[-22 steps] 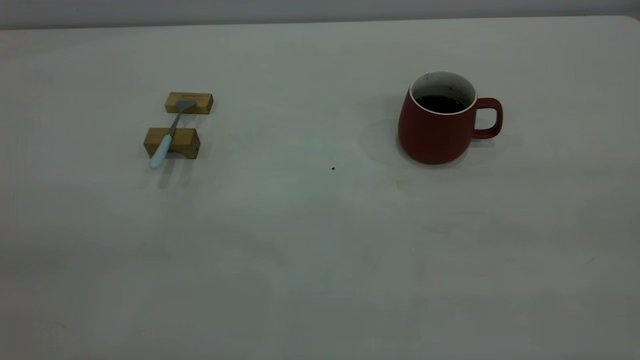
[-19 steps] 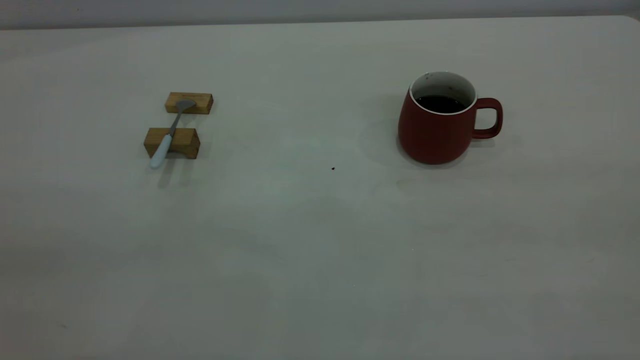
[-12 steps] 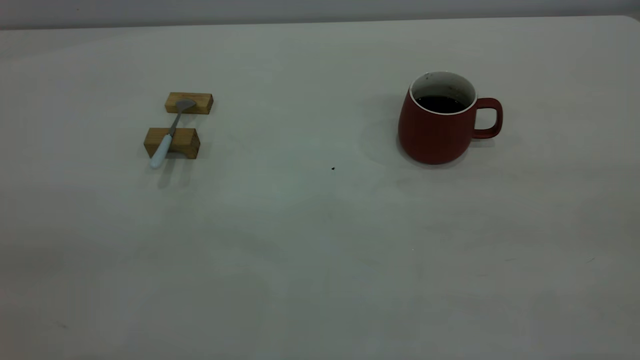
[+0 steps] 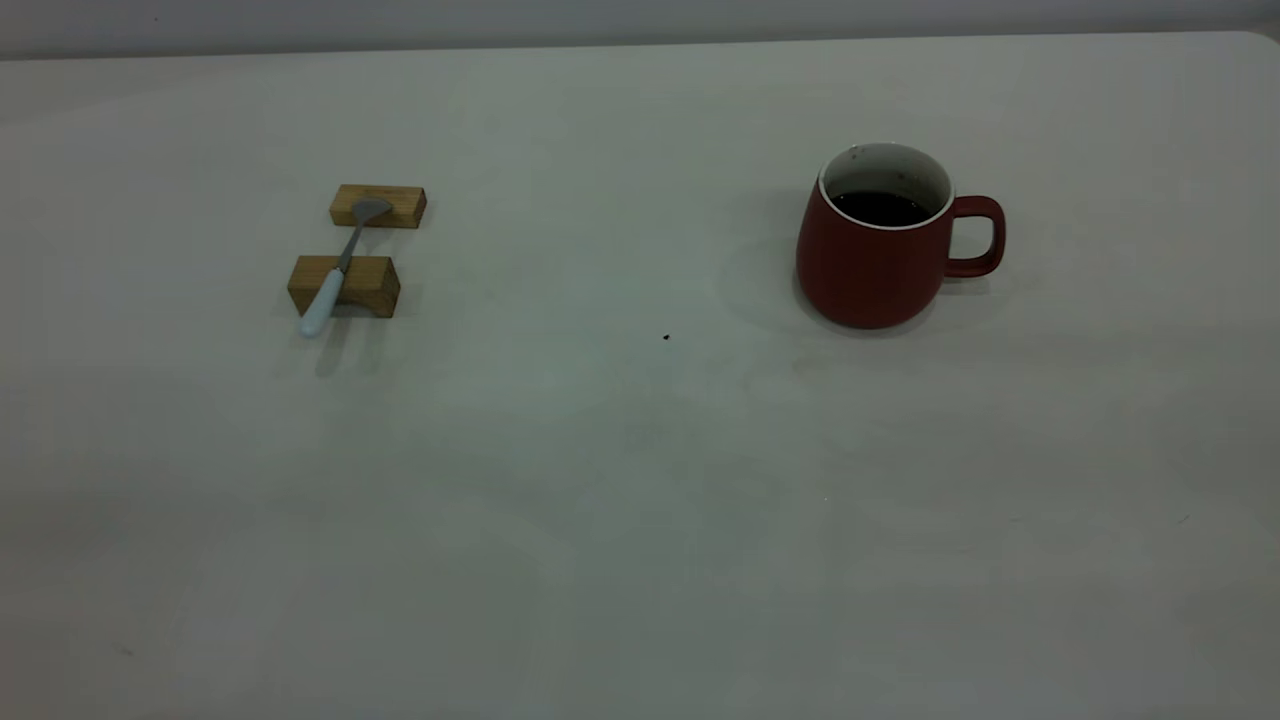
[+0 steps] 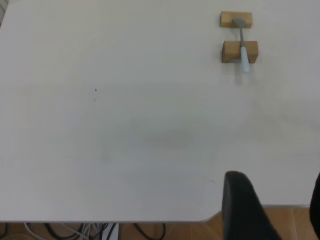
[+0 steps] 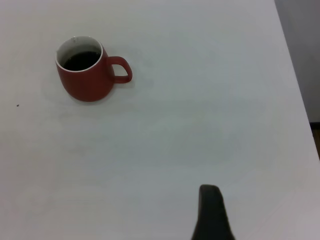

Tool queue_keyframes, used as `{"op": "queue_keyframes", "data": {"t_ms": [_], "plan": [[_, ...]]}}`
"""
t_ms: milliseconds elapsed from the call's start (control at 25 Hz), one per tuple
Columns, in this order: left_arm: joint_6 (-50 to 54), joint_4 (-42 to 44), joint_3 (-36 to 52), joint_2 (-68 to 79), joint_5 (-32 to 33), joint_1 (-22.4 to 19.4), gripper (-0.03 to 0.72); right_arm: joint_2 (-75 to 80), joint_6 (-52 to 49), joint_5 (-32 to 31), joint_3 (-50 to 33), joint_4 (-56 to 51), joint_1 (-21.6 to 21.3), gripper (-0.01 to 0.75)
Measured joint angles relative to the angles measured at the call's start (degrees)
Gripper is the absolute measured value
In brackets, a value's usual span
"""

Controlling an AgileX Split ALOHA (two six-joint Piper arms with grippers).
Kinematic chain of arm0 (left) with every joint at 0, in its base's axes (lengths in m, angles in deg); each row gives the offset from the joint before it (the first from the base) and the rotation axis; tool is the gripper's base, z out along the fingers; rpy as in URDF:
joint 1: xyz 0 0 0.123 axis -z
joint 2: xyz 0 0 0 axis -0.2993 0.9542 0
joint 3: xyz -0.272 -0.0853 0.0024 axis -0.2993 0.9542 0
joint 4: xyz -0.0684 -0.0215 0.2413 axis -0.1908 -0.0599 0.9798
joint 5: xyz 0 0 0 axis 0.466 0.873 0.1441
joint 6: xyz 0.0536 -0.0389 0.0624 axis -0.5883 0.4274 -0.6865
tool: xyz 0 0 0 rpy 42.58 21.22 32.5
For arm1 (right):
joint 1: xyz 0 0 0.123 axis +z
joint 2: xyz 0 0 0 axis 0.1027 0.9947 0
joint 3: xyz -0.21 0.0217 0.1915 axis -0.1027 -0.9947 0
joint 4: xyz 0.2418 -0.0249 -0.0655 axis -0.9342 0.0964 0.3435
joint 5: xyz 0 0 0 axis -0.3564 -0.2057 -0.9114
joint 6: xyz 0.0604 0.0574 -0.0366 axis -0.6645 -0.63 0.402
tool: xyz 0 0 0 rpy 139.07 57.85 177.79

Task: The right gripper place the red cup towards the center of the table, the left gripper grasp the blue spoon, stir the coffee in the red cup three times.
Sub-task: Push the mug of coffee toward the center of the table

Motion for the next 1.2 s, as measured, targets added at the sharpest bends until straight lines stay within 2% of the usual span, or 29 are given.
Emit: {"op": "queue_keyframes", "data": {"t_ms": [560,720,840,1120,1200], "plan": [[0.07,0.00,0.00,0.00,0.00,0.00,0.406,0.09,-0.07,0.00,0.00,-0.75,0.00,0.582],[0.07,0.00,0.00,0.00,0.00,0.00,0.406,4.72,-0.07,0.87,0.50,-0.81,0.00,0.582],[0.07,0.00,0.00,0.00,0.00,0.00,0.406,12.60,0.51,6.46,1.24,-0.76,0.00,0.582],[0.07,0.00,0.00,0.00,0.00,0.00,0.406,39.83,10.46,28.22,1.25,-0.64,0.00,0.582],[0.07,0.00,0.00,0.00,0.00,0.00,0.406,48.09,12.64,36.46,1.25,-0.64,0.00,0.582]]}}
